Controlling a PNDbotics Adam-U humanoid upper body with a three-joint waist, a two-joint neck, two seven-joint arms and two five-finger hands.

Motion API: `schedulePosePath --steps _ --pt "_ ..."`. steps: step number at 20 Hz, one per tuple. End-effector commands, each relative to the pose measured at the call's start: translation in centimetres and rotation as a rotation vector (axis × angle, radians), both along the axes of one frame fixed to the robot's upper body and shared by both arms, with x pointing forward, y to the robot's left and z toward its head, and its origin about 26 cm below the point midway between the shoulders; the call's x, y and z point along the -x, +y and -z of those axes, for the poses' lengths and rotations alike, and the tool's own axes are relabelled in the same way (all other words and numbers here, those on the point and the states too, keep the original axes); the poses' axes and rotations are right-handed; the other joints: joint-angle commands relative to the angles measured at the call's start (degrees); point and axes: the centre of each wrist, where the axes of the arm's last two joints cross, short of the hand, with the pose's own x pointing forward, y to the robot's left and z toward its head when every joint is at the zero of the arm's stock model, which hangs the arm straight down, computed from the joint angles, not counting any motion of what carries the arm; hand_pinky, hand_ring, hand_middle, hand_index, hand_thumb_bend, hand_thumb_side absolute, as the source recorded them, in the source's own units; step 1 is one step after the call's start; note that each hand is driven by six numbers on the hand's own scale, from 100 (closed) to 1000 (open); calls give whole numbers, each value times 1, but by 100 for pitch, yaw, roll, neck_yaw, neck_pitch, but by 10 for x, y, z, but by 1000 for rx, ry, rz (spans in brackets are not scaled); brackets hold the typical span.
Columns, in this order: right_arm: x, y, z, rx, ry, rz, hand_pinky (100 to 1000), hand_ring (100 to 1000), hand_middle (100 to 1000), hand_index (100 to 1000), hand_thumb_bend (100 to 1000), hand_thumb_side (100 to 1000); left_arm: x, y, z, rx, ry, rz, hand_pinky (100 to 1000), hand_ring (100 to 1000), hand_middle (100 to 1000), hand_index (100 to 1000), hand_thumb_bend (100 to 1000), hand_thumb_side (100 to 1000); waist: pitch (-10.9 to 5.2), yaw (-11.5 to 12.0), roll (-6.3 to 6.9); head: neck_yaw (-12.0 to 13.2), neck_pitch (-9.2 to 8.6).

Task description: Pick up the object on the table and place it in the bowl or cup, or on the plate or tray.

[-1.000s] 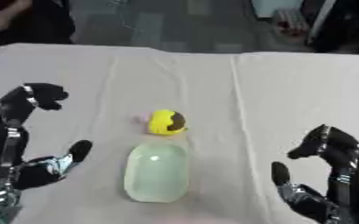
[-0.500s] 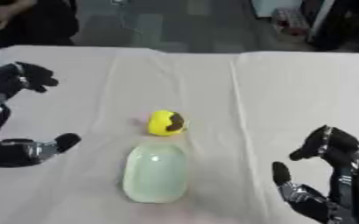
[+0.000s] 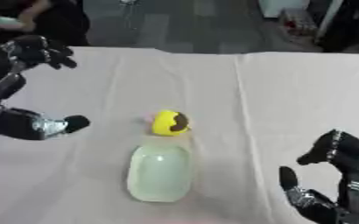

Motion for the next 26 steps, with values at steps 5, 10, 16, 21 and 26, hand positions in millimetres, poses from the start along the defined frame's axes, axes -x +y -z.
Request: schedulePosePath --steps 5,10,16,21,26 --pt "-2 0 -7 -177 -303 -272 361 329 275 402 413 562 -4 -9 -36 -137 45 23 619 609 700 703 586 802 -56 -100 54 431 -13" --pt "-3 -2 -9 -173 -307 -278 363 329 273 398 418 558 -5 -13 -50 -286 105 -29 668 667 719 708 577 817 -44 -191 103 615 -13" --pt "-8 -12 -14 -173 -317 -278 364 329 276 404 424 570 -6 -19 -55 -469 169 -69 699 704 726 706 588 795 -47 -355 162 857 -13" --pt "-12 -19 -20 -196 -330 -286 364 330 278 408 430 580 -7 -23 -49 -499 194 -55 697 703 734 731 616 783 -22 -544 169 870 -142" --pt "-17 -28 -27 -222 -347 -286 365 330 281 412 438 587 -8 -26 -44 -500 213 -39 696 704 746 774 650 773 9 -711 183 985 -199"
